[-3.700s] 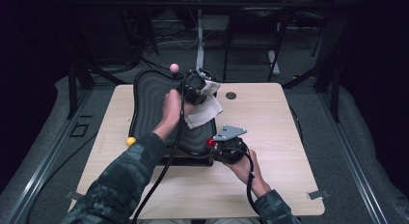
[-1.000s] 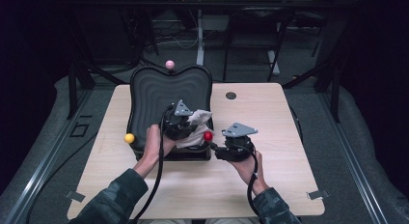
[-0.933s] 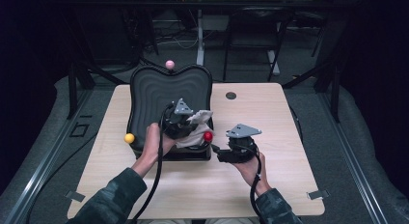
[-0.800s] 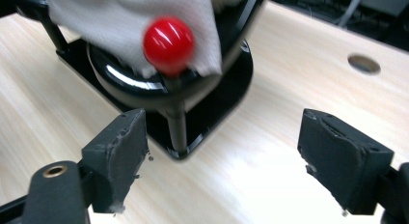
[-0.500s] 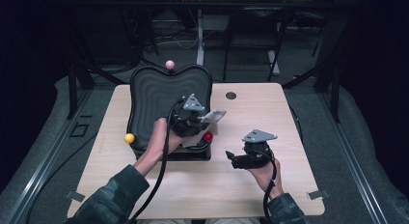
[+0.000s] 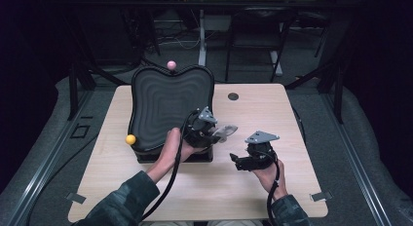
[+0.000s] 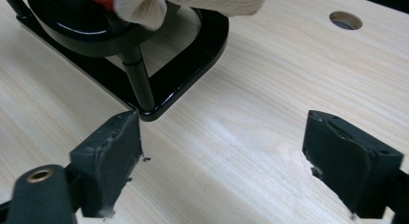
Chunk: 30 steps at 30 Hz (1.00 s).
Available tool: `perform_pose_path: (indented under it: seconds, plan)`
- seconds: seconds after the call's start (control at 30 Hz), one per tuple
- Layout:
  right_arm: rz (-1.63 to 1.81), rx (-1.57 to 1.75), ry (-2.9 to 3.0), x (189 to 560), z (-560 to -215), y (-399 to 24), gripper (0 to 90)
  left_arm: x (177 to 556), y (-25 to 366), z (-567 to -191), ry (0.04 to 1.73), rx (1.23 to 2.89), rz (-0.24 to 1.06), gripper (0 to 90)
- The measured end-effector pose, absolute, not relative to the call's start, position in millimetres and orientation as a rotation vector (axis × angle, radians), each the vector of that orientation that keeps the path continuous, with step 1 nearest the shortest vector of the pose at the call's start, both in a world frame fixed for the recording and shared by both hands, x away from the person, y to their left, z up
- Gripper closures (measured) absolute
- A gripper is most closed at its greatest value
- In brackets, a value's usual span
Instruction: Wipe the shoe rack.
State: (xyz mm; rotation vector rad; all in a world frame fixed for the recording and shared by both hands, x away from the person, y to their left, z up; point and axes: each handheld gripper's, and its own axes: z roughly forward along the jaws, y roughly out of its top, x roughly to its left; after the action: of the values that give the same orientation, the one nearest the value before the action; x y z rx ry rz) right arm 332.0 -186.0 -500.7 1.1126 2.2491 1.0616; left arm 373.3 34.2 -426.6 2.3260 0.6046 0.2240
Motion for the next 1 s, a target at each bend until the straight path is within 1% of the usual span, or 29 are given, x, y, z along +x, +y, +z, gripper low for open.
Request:
perform_pose_path:
  seconds: [0.1, 0.17, 0.27, 0.5, 0.57, 0.67, 0.77, 0.83, 1.0]
  plan:
    - [1.052, 1.112, 2.259, 331.9, -500.8, -185.9, 10.9, 368.9, 40.7, -431.1, 0.612, 2.339, 0.205, 81.9]
    - [1.044, 1.103, 2.263, 332.1, -501.4, -184.0, 8.3, 367.7, 46.3, -433.7, 0.62, 2.338, 0.2, 81.9]
    - [1.037, 1.1, 2.27, 332.0, -500.3, -184.4, 7.4, 368.7, 57.7, -434.0, 0.663, 2.306, 0.186, 81.9]
    - [1.056, 1.105, 2.255, 332.9, -499.2, -186.5, 5.8, 378.9, 73.1, -415.8, 0.737, 2.255, 0.271, 81.9]
    - [1.063, 1.106, 2.238, 332.9, -500.3, -184.8, 5.7, 383.0, 71.1, -408.9, 0.74, 2.233, 0.277, 81.9]
    - [1.052, 1.103, 2.253, 332.7, -500.1, -184.1, 5.6, 387.5, 62.0, -404.5, 0.725, 2.242, 0.274, 81.9]
    - [1.049, 1.106, 2.262, 333.5, -501.3, -184.4, 5.5, 388.8, 51.1, -406.6, 0.71, 2.258, 0.256, 81.9]
    - [1.037, 1.108, 2.262, 333.5, -501.8, -184.3, 5.5, 386.6, 40.7, -414.9, 0.685, 2.303, 0.24, 81.9]
    - [1.038, 1.102, 2.264, 333.3, -501.6, -184.4, 5.7, 383.4, 43.5, -418.1, 0.688, 2.296, 0.228, 81.8]
